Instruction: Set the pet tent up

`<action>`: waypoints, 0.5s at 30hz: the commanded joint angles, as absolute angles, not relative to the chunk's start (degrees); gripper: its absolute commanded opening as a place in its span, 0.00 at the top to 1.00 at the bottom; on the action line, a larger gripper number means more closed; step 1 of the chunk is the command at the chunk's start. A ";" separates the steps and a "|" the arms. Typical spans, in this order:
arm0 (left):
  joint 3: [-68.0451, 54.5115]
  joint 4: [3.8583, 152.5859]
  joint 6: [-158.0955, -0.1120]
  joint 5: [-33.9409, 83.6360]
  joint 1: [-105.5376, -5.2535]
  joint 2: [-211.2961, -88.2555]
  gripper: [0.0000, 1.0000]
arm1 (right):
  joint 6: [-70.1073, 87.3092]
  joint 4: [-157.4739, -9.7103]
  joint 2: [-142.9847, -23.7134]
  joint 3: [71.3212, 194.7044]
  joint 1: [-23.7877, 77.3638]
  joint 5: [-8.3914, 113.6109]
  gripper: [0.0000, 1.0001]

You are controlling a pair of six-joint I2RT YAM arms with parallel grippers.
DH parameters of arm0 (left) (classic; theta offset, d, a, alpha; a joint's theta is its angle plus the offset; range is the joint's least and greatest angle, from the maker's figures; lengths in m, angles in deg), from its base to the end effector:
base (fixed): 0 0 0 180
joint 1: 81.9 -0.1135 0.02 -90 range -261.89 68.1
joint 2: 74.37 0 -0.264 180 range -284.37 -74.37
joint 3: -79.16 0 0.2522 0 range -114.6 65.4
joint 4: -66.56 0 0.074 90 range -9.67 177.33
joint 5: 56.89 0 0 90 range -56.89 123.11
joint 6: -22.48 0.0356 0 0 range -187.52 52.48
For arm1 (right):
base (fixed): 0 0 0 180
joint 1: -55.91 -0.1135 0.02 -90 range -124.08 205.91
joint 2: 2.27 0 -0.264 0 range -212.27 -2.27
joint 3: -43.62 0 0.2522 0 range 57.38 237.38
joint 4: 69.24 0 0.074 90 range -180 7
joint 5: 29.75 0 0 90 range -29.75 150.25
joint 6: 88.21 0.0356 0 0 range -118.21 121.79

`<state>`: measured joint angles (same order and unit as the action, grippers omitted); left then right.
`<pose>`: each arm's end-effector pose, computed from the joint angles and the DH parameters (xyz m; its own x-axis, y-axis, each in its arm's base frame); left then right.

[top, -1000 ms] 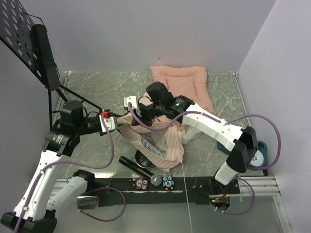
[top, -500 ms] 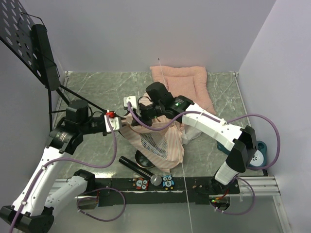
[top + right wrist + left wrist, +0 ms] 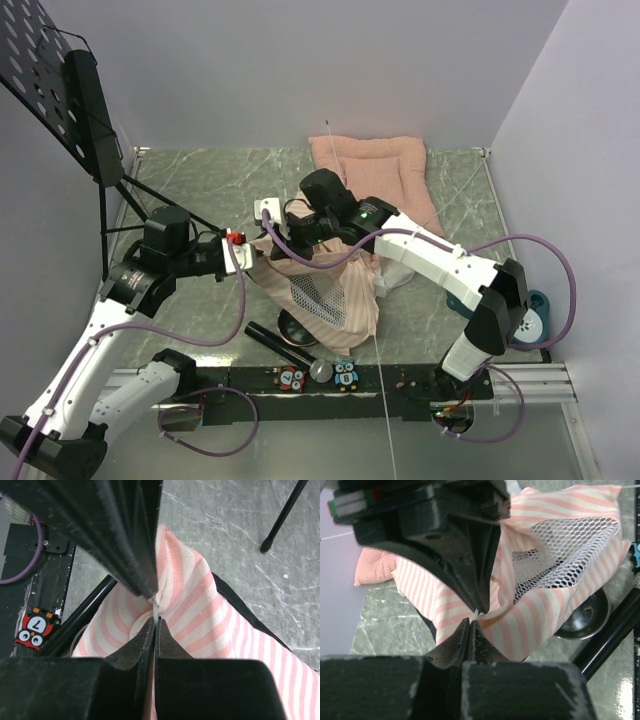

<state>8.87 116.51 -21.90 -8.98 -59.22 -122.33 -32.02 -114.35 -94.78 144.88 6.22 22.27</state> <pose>0.1435 -0.0858 0.3588 0.2970 0.4507 -0.8418 0.8891 0.1910 0.4159 0.2181 0.2910 0.3551 0.1942 -0.4491 -0.8721 -0.9792 -0.1419 -0.1450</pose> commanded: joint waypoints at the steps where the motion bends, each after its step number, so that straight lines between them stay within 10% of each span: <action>1: 8.63 114.78 -22.08 -8.82 -56.94 -122.88 0.99 | -28.98 -113.41 -95.61 147.02 6.08 22.63 1.00; 15: 8.54 111.79 -25.60 -2.23 -50.87 -126.93 0.99 | -29.94 -115.51 -96.75 148.26 7.04 20.08 0.96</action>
